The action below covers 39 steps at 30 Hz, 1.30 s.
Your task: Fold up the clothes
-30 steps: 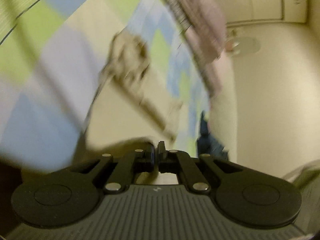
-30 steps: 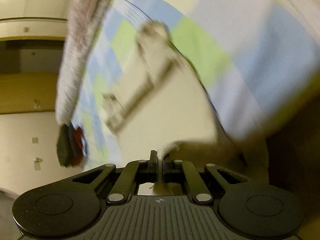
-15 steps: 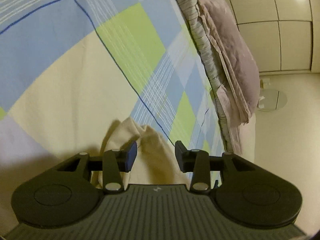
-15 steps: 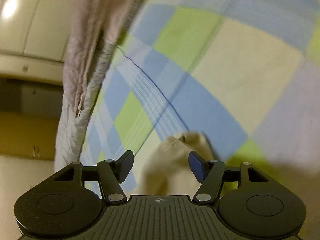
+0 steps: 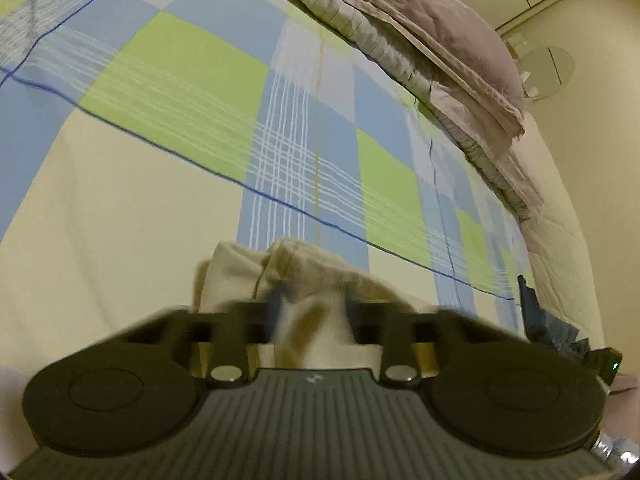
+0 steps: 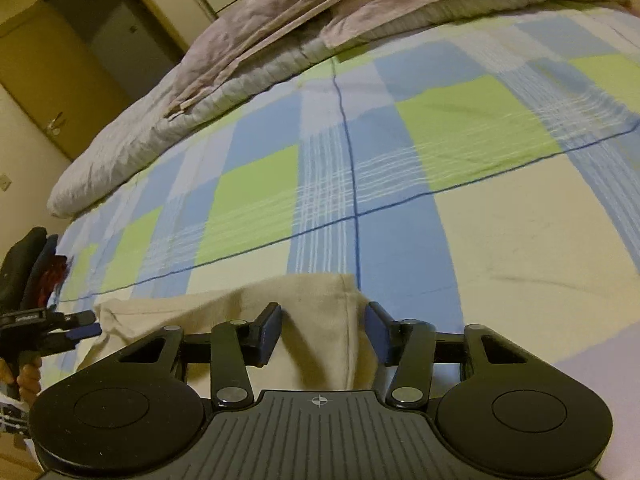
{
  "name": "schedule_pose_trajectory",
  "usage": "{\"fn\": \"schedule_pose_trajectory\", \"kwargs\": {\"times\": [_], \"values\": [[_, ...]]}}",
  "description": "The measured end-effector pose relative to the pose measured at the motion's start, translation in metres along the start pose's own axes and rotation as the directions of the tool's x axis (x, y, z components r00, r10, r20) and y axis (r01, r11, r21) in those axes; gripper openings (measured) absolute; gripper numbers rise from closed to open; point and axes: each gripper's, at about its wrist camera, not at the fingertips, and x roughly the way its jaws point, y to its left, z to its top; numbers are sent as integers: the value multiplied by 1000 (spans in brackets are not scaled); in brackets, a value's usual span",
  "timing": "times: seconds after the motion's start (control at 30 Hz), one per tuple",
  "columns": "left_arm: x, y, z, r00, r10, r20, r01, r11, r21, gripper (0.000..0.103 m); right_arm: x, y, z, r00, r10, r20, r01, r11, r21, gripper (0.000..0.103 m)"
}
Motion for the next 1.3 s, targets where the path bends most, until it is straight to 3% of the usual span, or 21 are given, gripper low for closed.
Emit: {"fn": "schedule_pose_trajectory", "kwargs": {"times": [0.1,0.2,0.33,0.47,0.5,0.6,0.67,0.73,0.9,0.97,1.13,1.23,1.3], "values": [[-25,4,6,997,-13,80,18,998,-57,0,-7,-3,6,999,32,14,-32,999,2,1],[-41,7,17,989,10,146,-3,999,-46,0,-12,-10,12,999,32,19,-33,999,40,1],[-28,2,17,998,-3,65,2,1000,14,1,8,-13,18,999,11,-37,-9,999,48,2],[-14,-10,5,1000,19,-3,-19,993,114,30,18,-15,16,999,-12,-53,16,996,88,2],[-9,-9,4,999,33,-5,-32,993,113,31,17,-17,14,999,-8,-49,13,995,103,2],[4,-8,0,999,50,-11,-49,992,118,26,14,-22,10,999,3,-39,3,991,136,2],[6,-11,-1,999,45,-18,-42,988,150,3,12,-21,10,1000,-3,-28,7,992,130,2],[1,-15,-1,999,36,-6,-34,983,180,3,5,-13,12,1000,-18,-5,18,995,101,2],[-39,-17,7,993,0,120,-24,980,196,3,-10,3,16,997,-50,52,48,998,32,2],[-31,-20,10,994,37,106,-61,970,237,3,-6,3,18,997,-59,56,57,998,30,1],[14,-6,6,994,107,20,-108,966,236,5,32,0,16,989,-146,-26,146,989,5,2],[11,-3,-1,994,105,24,-108,978,181,14,32,1,12,986,-161,-34,162,987,19,2],[-8,2,-11,996,82,33,-85,991,101,31,16,6,7,987,-160,-13,161,986,32,23]]}}
